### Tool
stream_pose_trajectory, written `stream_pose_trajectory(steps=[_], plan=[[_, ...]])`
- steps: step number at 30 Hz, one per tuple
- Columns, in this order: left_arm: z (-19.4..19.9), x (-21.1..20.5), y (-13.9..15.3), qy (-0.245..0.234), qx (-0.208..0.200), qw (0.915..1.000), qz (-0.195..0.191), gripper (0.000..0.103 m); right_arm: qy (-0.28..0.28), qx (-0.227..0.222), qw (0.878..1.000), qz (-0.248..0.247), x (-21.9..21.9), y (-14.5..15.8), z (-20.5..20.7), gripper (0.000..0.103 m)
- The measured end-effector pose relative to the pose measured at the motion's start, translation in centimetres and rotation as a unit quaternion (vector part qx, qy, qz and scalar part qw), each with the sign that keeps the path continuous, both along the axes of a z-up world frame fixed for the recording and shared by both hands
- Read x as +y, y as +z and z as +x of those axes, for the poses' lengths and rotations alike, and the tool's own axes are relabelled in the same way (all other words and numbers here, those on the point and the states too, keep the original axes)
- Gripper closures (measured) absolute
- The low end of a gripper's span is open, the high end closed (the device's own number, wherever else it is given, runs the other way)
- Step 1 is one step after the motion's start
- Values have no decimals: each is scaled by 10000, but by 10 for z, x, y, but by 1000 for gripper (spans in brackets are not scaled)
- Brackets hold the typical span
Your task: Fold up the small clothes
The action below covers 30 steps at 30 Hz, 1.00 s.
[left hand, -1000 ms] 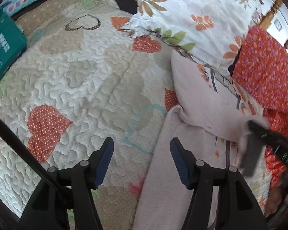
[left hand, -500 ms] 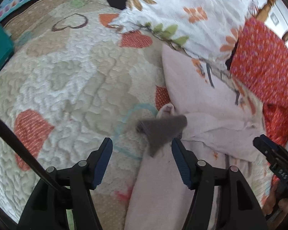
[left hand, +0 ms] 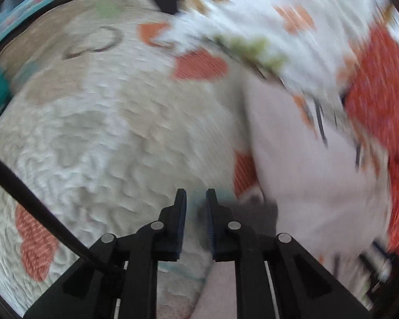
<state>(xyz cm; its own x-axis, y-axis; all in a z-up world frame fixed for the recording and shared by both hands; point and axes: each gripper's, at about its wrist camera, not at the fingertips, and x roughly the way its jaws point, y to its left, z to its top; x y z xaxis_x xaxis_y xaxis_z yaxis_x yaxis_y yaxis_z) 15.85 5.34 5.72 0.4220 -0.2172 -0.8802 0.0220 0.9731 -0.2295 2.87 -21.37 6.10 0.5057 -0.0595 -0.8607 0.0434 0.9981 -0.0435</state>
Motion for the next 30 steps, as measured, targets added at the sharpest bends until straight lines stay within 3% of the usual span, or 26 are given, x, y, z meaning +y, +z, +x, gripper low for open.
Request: stream_pose_trajectory(steps=[1, 3, 4, 5, 6, 9, 19, 22, 24, 27, 30], plan=[[1, 10, 7, 175, -22, 9997, -178, 84, 91, 3, 9998, 156, 5, 0, 7, 46], [-1, 23, 19, 345, -94, 9984, -447, 60, 292, 69, 9988, 380, 17, -2, 19, 51], [-3, 28, 26, 399, -156, 9975, -566, 55, 454, 144, 9972, 571, 26, -5, 29, 57], [-6, 33, 31, 427, -226, 9968, -629, 50, 519, 196, 9962, 666, 32, -8, 35, 72], [-9, 35, 34, 433, -271, 9968, -614, 49, 576, 286, 9948, 787, 39, -13, 43, 80], [-12, 37, 37, 409, -331, 9984, -208, 49, 596, 493, 9929, 908, 56, -33, 70, 84], [-4, 53, 24, 418, -103, 9991, -56, 48, 810, 459, 9949, 395, 97, -33, 158, 84], [-3, 51, 23, 404, -76, 9991, -72, 48, 559, 472, 9958, 556, 92, -38, 183, 76], [-2, 47, 21, 357, -93, 9993, -39, 46, 376, 451, 9954, 754, 86, -38, 195, 56], [2, 38, 15, 275, -106, 9996, 29, 43, 184, 424, 9959, 780, 81, -34, 204, 54], [8, 27, 0, 149, 38, 9998, 94, 41, 236, 146, 9966, 775, 72, -10, 186, 54]])
